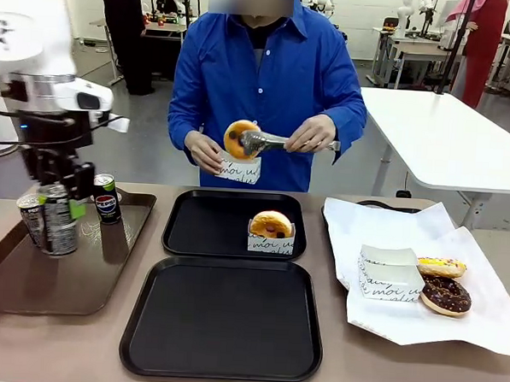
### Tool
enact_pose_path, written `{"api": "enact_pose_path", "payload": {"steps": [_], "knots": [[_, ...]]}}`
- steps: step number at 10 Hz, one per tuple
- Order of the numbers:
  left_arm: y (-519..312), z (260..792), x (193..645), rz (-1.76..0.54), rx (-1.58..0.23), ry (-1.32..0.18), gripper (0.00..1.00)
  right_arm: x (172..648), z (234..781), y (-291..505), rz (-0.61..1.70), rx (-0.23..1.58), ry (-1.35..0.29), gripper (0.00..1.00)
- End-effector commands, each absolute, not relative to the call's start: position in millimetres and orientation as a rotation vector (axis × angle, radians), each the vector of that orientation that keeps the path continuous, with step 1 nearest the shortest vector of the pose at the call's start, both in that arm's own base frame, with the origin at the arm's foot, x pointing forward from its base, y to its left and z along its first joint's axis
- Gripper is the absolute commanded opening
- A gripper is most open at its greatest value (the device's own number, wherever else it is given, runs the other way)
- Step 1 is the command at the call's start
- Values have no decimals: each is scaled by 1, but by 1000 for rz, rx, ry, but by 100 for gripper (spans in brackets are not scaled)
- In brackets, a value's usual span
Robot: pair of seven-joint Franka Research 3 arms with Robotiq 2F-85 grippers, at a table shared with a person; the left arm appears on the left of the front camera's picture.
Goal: Set up donuts and drinks on trays.
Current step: Pick up one Pepsi coke and place it on the Flat Tray.
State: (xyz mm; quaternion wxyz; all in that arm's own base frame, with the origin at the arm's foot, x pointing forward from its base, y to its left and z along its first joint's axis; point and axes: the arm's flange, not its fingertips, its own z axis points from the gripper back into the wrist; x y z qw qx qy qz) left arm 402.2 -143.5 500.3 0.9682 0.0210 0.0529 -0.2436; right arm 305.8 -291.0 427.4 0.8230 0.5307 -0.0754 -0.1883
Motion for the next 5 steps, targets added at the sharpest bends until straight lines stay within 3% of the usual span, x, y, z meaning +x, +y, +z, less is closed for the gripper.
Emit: {"api": "enact_pose_path", "payload": {"steps": [1, 5], "knots": [[-184, 520, 446, -517, 54, 115, 57, 305, 427, -290, -390, 1142, -167, 100], [-251, 501, 506, -561, 34, 85, 57, 305, 427, -290, -390, 1142, -167, 100]]}}
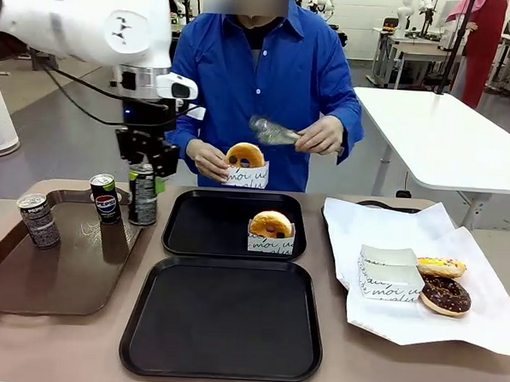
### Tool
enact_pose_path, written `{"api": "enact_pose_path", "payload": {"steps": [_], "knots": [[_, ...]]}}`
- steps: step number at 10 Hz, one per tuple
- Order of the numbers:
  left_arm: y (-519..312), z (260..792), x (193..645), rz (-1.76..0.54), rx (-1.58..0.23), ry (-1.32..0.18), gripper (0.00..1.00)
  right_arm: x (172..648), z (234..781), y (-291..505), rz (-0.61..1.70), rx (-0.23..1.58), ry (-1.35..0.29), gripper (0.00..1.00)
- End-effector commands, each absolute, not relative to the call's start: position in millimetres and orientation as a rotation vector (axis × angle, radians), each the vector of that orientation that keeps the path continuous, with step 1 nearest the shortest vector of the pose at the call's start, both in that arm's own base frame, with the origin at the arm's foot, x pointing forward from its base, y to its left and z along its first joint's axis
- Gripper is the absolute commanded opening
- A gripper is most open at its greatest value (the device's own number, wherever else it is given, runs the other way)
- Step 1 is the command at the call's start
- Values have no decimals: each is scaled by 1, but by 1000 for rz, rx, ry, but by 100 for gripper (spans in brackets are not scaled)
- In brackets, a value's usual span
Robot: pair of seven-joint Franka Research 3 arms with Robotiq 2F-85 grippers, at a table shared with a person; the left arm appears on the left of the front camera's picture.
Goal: Set up donuts and drinks on trays.
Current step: Pick up one Pepsi coke and place it on the Flat Tray.
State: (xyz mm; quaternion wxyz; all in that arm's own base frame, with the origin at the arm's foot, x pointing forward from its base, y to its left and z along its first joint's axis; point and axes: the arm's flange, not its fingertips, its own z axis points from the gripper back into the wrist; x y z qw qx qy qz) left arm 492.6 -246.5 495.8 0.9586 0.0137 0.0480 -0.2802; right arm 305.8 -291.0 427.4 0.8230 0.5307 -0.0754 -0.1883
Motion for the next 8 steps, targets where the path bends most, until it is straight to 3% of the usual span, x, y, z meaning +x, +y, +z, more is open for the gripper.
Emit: {"api": "enact_pose_path", "payload": {"steps": [1, 3, 4, 6, 8], "knots": [[-256, 495, 512, -579, 13, 73, 57, 305, 427, -290, -390, 1142, -167, 100], [-244, 503, 496, -603, -3, 98, 57, 305, 427, -290, -390, 1142, -167, 100], [-217, 526, 457, -592, 5, 145, 57, 305, 427, -290, -390, 1142, -167, 100], [-163, 563, 389, -599, -33, 75, 57, 305, 427, -290, -390, 1142, -167, 100], [-138, 569, 366, -563, -42, 22, 57, 305, 427, -290, -390, 1142, -167, 100]]}}
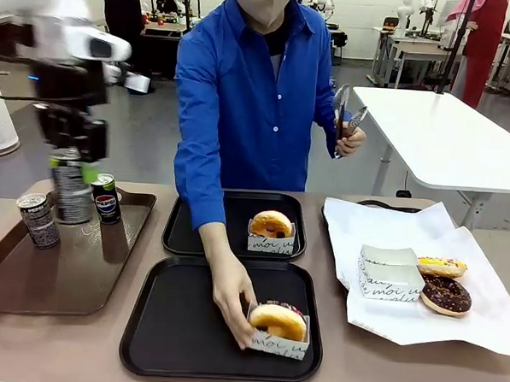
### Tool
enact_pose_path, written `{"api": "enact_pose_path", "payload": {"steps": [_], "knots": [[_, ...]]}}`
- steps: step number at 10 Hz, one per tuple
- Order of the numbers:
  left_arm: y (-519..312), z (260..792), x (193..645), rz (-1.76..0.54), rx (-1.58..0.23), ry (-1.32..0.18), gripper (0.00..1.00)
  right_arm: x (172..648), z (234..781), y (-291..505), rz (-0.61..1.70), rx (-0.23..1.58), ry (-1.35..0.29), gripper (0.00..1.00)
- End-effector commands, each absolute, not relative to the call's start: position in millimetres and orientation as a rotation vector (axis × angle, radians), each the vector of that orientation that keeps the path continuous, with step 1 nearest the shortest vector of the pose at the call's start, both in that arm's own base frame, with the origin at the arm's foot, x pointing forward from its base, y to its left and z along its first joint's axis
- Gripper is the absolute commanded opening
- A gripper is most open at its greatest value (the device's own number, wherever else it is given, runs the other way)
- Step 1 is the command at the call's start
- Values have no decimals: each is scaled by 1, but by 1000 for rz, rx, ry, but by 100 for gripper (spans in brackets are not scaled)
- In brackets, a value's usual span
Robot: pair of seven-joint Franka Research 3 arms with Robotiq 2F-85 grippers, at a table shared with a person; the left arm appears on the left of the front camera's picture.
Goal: Set up donuts and drinks on trays.
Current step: Pick up one Pepsi coke and place it on the Flat Tray.
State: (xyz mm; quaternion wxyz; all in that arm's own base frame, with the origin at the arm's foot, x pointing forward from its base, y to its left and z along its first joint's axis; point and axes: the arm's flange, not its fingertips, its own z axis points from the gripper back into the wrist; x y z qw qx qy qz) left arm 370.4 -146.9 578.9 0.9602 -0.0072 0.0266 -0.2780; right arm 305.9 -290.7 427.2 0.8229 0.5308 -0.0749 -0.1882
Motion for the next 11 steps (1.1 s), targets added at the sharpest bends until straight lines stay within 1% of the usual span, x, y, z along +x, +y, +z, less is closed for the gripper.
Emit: {"api": "enact_pose_path", "payload": {"steps": [1, 6, 8, 10, 11], "knots": [[-138, 570, 373, -568, -38, 33, 57, 305, 427, -290, -390, 1142, -167, 100], [-146, 571, 379, -554, -25, 8, 57, 305, 427, -290, -390, 1142, -167, 100], [-177, 566, 407, -512, 28, -72, 57, 305, 427, -290, -390, 1142, -167, 100], [-223, 553, 445, -558, -2, -28, 57, 305, 427, -290, -390, 1142, -167, 100], [-249, 544, 466, -554, 35, 7, 57, 305, 427, -290, -390, 1142, -167, 100]]}}
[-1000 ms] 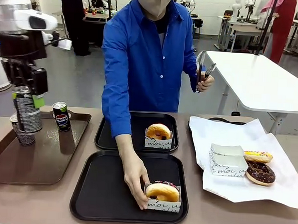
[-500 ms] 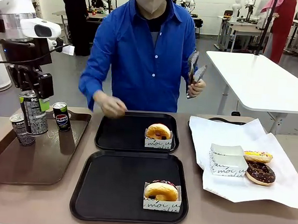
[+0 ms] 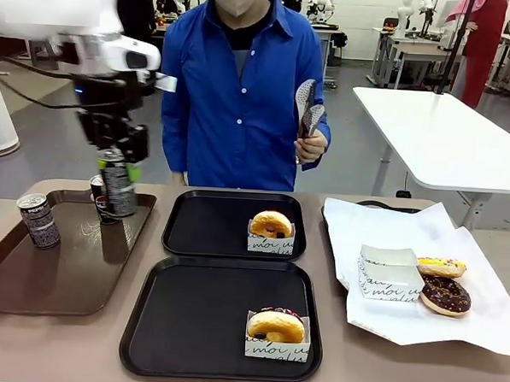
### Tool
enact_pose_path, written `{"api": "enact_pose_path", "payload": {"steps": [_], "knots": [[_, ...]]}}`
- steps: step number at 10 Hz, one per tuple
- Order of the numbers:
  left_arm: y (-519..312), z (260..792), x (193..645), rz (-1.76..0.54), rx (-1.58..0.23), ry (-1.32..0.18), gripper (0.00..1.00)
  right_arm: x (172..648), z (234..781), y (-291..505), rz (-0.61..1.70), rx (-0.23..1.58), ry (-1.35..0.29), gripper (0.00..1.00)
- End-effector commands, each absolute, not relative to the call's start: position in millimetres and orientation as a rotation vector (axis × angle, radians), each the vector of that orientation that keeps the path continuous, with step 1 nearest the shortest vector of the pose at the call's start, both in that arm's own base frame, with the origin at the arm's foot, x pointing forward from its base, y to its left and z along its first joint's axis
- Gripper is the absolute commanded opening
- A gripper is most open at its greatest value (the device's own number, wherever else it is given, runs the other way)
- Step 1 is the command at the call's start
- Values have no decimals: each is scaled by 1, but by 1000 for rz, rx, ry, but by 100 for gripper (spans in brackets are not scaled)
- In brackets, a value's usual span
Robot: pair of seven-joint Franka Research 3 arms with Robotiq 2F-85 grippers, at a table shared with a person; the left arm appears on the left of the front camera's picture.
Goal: Set up donuts and drinks on trays.
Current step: Pick up one Pepsi coke and place it on the Flat Tray.
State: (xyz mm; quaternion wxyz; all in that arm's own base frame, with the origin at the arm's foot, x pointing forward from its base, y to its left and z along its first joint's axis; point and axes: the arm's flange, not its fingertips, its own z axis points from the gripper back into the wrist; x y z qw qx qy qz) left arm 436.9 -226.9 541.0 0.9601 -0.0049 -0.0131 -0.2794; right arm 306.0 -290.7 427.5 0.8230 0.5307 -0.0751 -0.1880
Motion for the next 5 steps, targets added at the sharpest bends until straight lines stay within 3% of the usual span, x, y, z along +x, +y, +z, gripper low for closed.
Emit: {"api": "enact_pose_path", "payload": {"steps": [1, 5], "knots": [[-272, 533, 487, -551, 85, 6, 57, 305, 427, -290, -390, 1142, -167, 100], [-301, 464, 543, -526, 85, -80, 57, 305, 427, -290, -390, 1142, -167, 100]]}}
